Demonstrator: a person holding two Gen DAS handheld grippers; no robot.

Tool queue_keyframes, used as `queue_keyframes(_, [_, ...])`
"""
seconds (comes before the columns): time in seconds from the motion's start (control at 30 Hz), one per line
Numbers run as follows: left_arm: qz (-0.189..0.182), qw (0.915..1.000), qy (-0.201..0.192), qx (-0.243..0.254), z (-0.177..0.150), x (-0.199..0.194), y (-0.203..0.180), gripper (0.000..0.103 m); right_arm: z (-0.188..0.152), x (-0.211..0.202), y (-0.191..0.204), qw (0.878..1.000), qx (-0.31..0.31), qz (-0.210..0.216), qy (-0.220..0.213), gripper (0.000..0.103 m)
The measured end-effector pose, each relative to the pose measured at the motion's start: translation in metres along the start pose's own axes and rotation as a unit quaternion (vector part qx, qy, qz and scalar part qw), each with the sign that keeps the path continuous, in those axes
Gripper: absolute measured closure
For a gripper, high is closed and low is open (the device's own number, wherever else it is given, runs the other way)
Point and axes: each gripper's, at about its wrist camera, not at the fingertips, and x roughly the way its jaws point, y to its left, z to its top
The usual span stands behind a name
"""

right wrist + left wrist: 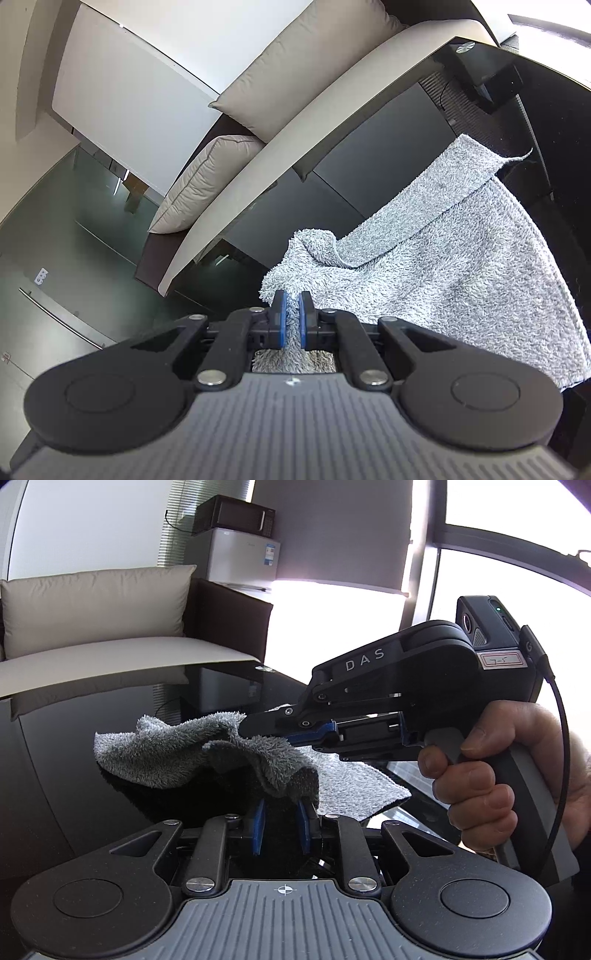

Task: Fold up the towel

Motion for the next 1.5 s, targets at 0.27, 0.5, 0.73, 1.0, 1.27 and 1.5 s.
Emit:
queue_keyframes(0.27, [0.005, 0.9999, -0.006, -0.013, 0.003, 0.000, 0.001, 0.081, -0.004, 0.004, 0.002, 1.000, -0.007, -0.005, 0.006, 0.096])
queue_keyframes(0.5, [0.017, 0.9995, -0.014, -0.021, 0.007, -0.001, -0.001, 0.088, -0.005, 0.007, 0.004, 1.000, -0.011, -0.002, 0.009, 0.096])
queue_keyframes(0.73, [0.041, 0.9991, -0.003, -0.012, 0.007, -0.003, -0.002, 0.100, -0.007, 0.009, 0.005, 1.000, -0.018, -0.003, 0.014, 0.095])
queue_keyframes(1.0, [0.077, 0.9970, 0.000, -0.010, 0.010, -0.012, 0.003, 0.100, -0.003, -0.001, 0.005, 0.999, -0.031, -0.017, -0.010, 0.064])
queue_keyframes(1.27, [0.128, 0.9911, 0.006, 0.037, 0.011, -0.036, -0.006, 0.100, 0.003, -0.010, -0.002, 0.987, -0.089, -0.127, -0.042, 0.063])
queue_keyframes(1.5, [0.145, 0.9862, 0.039, 0.069, 0.006, -0.046, -0.015, 0.099, 0.002, -0.008, -0.012, 0.966, -0.141, -0.214, -0.030, 0.063])
